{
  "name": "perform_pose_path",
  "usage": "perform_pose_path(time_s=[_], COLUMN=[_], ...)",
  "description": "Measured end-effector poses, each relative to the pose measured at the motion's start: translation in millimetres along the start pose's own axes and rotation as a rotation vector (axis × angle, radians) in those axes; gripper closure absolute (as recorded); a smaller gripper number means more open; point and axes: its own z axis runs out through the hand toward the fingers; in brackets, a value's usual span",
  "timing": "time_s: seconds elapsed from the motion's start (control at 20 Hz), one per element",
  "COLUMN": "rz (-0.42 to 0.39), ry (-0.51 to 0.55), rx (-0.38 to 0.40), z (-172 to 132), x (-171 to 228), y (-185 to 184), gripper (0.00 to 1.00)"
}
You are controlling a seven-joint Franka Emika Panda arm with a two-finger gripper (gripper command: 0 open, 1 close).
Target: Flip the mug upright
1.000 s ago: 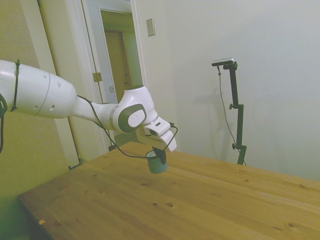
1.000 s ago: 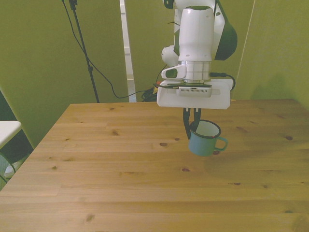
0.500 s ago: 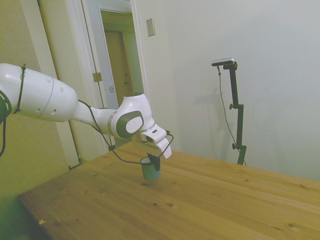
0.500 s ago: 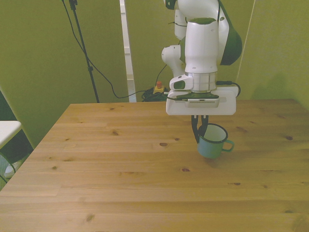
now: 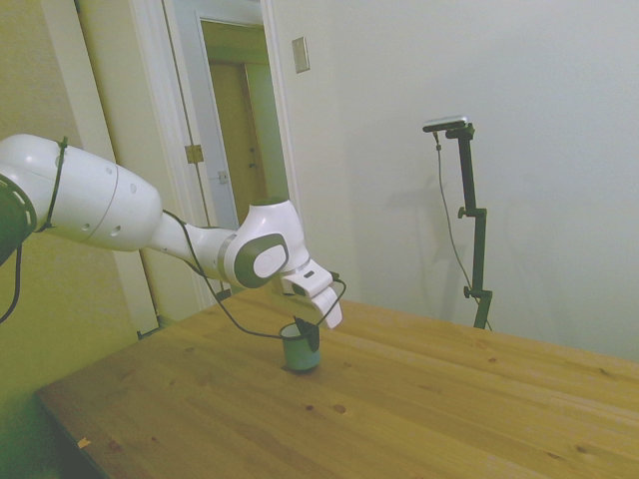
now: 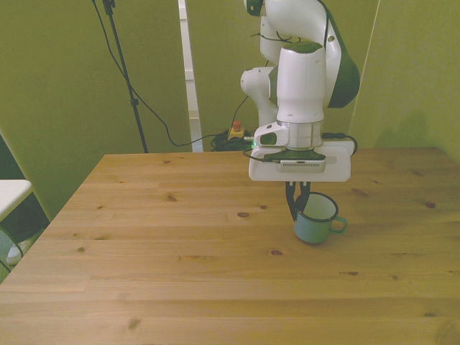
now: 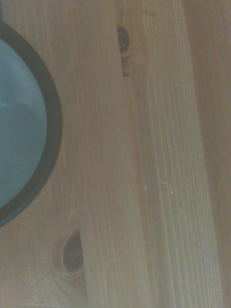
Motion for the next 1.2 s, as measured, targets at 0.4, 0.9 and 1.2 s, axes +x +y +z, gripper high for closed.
perform_pose_path(time_s=[0.4, 0.9, 1.2], rz=[-0.003, 0.012, 0.008], ry=[-0.007, -0.01, 0.012], rx=[-0.016, -0.038, -0.012], z=[17, 32, 2], x=[-6, -3, 1], y=[8, 27, 40], gripper=[0.0, 0.0, 0.0])
